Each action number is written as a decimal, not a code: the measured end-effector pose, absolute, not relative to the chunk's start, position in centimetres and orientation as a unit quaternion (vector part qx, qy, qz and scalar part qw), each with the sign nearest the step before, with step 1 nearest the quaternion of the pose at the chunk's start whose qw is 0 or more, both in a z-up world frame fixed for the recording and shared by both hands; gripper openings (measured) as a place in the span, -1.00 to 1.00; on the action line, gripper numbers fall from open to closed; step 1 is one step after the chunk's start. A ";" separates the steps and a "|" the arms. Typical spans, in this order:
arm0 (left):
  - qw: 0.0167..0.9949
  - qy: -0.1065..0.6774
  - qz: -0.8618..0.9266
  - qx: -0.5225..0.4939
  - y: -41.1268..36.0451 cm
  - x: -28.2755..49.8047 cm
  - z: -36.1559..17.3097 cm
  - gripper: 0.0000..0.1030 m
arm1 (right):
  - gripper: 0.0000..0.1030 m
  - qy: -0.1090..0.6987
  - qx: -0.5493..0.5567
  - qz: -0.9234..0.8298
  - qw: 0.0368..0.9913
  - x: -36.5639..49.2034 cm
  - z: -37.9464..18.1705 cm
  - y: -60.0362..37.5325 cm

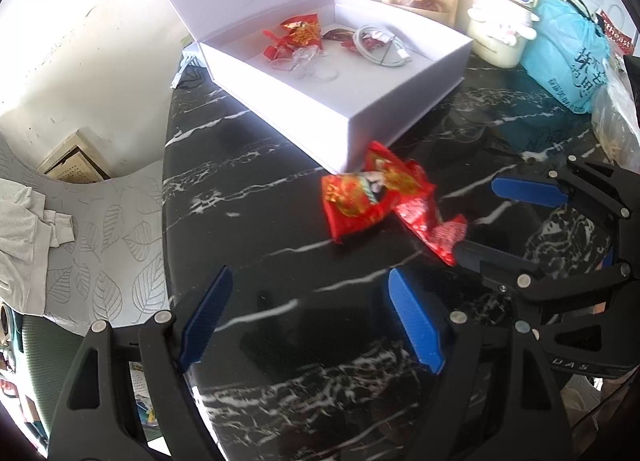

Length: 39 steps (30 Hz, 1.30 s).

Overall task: Organize objects
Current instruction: 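Grasp the large red-gold candy packet with the left tool while the right tool grasps the red packet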

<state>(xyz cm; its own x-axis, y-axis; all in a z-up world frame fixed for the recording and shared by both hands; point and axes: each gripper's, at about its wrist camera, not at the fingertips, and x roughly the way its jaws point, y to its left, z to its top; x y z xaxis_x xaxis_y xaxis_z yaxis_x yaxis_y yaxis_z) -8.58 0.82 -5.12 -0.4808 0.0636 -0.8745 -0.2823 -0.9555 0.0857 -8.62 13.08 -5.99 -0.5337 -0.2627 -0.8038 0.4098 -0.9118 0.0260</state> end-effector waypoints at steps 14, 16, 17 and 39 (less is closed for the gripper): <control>0.114 0.078 0.848 -0.512 0.3 -10.7 -6.1 0.55 | -0.39 0.065 0.449 -0.865 0.214 -10.8 -7.3 13.2; 0.119 0.079 0.847 -0.513 0.8 -11.0 -6.3 0.55 | -0.40 0.066 0.450 -0.866 0.209 -10.9 -7.4 13.7; 0.123 0.080 0.845 -0.514 1.1 -11.2 -6.4 0.55 | -0.40 0.065 0.450 -0.866 0.207 -10.9 -7.3 14.0; 0.143 0.058 0.840 -0.521 6.4 -14.2 -7.7 0.56 | -0.40 0.060 0.448 -0.877 0.162 -10.4 -7.3 19.2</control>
